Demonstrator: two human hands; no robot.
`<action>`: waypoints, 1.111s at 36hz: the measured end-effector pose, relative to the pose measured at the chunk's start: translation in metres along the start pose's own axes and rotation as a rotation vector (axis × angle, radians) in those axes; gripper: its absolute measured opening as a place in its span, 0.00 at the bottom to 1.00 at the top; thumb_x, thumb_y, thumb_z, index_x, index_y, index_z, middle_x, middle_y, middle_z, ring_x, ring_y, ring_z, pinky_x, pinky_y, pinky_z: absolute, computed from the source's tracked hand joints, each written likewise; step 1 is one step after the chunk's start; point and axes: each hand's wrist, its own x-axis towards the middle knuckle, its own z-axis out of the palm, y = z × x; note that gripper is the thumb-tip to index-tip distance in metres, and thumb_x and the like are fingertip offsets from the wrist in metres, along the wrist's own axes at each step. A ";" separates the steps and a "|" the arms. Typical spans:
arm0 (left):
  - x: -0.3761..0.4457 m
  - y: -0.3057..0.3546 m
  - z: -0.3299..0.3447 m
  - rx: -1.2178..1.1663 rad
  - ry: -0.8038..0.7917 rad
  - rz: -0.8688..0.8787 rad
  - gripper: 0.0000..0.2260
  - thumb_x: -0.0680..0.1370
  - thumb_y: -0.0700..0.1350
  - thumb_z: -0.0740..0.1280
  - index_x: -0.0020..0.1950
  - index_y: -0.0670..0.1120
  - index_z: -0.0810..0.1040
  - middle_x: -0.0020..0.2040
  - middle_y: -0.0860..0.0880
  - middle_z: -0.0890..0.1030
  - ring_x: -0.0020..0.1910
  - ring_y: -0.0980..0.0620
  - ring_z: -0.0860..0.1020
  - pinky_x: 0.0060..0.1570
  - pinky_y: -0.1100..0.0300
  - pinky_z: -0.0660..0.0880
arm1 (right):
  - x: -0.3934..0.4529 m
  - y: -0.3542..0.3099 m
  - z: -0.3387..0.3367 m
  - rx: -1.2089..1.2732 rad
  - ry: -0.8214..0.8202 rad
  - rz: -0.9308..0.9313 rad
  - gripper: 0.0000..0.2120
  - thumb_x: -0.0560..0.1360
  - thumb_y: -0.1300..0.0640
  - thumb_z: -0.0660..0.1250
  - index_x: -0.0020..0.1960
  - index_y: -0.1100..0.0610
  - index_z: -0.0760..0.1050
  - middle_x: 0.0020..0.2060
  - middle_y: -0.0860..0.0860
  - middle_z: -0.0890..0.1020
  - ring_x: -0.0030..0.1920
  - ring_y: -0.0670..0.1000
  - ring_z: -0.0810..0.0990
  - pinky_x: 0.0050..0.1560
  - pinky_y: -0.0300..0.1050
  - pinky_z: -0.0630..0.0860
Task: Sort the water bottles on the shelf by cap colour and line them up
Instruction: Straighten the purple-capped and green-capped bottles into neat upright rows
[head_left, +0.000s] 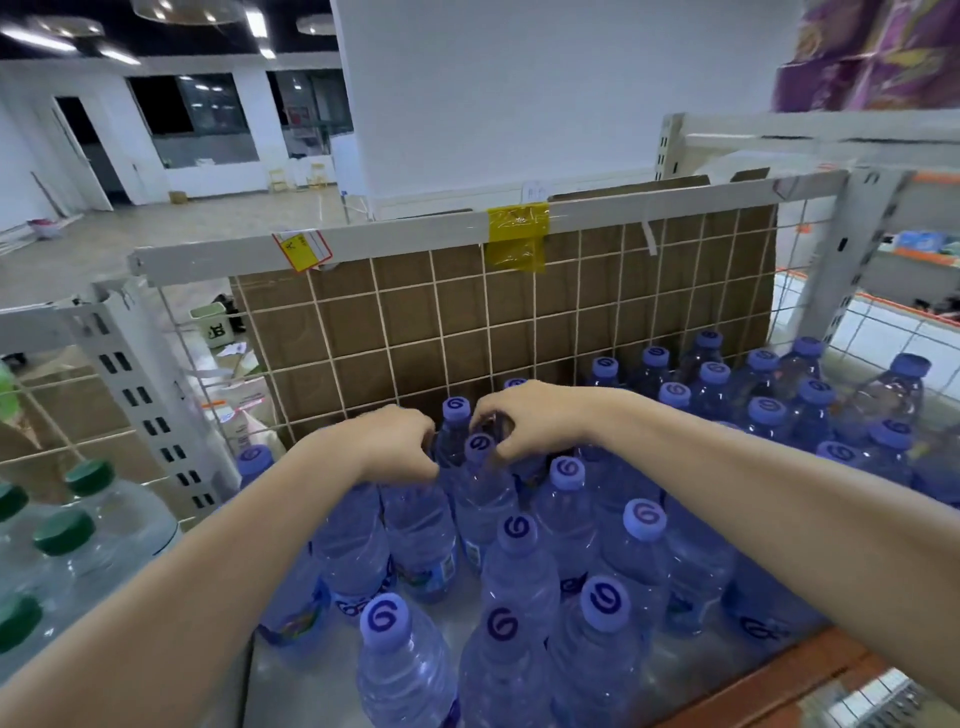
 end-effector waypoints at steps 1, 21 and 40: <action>0.002 0.001 -0.002 0.017 0.048 0.012 0.09 0.73 0.50 0.66 0.45 0.45 0.75 0.45 0.46 0.79 0.43 0.48 0.77 0.39 0.57 0.73 | -0.005 0.003 -0.006 0.019 0.031 0.022 0.20 0.75 0.52 0.70 0.65 0.54 0.73 0.44 0.46 0.75 0.46 0.51 0.77 0.44 0.42 0.72; 0.066 0.071 -0.026 -0.029 0.217 -0.069 0.14 0.76 0.52 0.65 0.59 0.48 0.74 0.57 0.47 0.78 0.53 0.47 0.76 0.55 0.49 0.75 | -0.022 0.148 -0.067 -0.176 0.172 0.256 0.21 0.76 0.48 0.69 0.65 0.56 0.74 0.57 0.55 0.79 0.53 0.55 0.78 0.54 0.49 0.77; 0.106 0.101 -0.013 -0.012 0.103 -0.208 0.19 0.78 0.49 0.65 0.67 0.46 0.71 0.62 0.42 0.76 0.58 0.41 0.75 0.56 0.50 0.74 | 0.023 0.168 -0.051 -0.184 -0.018 -0.058 0.16 0.77 0.52 0.67 0.63 0.56 0.74 0.56 0.55 0.77 0.53 0.55 0.77 0.50 0.47 0.75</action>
